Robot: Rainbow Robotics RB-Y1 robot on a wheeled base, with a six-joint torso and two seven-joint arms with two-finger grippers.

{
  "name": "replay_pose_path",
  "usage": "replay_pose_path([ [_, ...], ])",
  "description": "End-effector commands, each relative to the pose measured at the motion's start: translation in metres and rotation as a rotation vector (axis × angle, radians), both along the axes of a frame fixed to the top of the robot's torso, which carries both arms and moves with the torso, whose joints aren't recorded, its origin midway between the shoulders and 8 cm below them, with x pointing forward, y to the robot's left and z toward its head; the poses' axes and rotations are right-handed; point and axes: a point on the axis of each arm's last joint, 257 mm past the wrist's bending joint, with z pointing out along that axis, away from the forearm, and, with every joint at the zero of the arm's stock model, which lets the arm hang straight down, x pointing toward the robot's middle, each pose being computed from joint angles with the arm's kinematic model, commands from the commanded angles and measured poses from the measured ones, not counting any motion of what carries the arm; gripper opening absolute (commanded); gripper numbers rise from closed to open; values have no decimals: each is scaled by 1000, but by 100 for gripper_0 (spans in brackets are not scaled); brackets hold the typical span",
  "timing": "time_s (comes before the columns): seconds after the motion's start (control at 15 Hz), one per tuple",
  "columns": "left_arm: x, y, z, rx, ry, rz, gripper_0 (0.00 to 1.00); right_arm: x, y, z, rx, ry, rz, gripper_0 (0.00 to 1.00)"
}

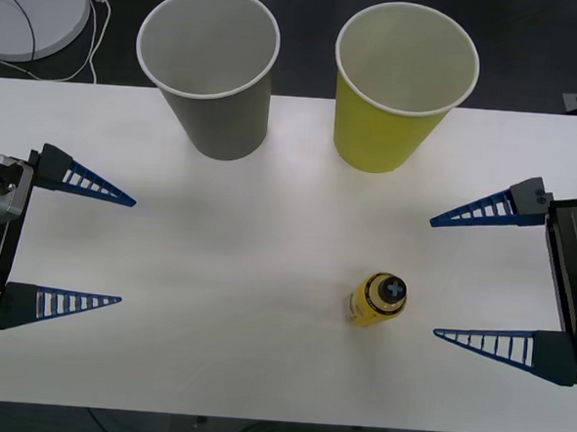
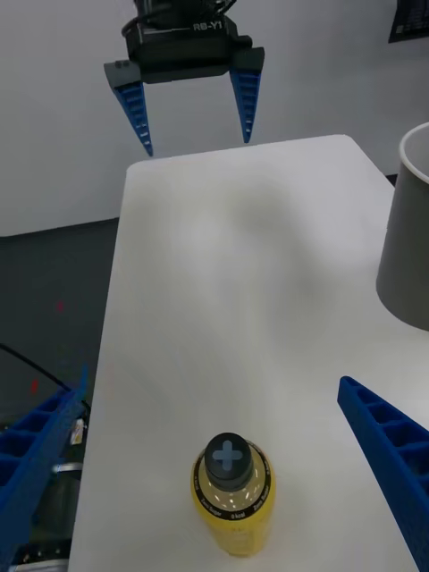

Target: Put the can into the green bin and the plastic bottle into the gray bin

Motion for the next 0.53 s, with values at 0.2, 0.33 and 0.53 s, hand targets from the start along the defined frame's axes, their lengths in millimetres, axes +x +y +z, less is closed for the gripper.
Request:
replay_pose_path([
  [0.2, 0, 0, 0, 0, 0, 0, 100, 5, -5, -1, 10, -31, -8, 100],
  [0.33, 0, 0, 0, 0, 0, 0, 100, 9, -9, -3, 10, -58, -16, 100],
  [0.53, 0, 0, 0, 0, 0, 0, 100, 19, -22, -10, 5, -116, -52, 100],
])
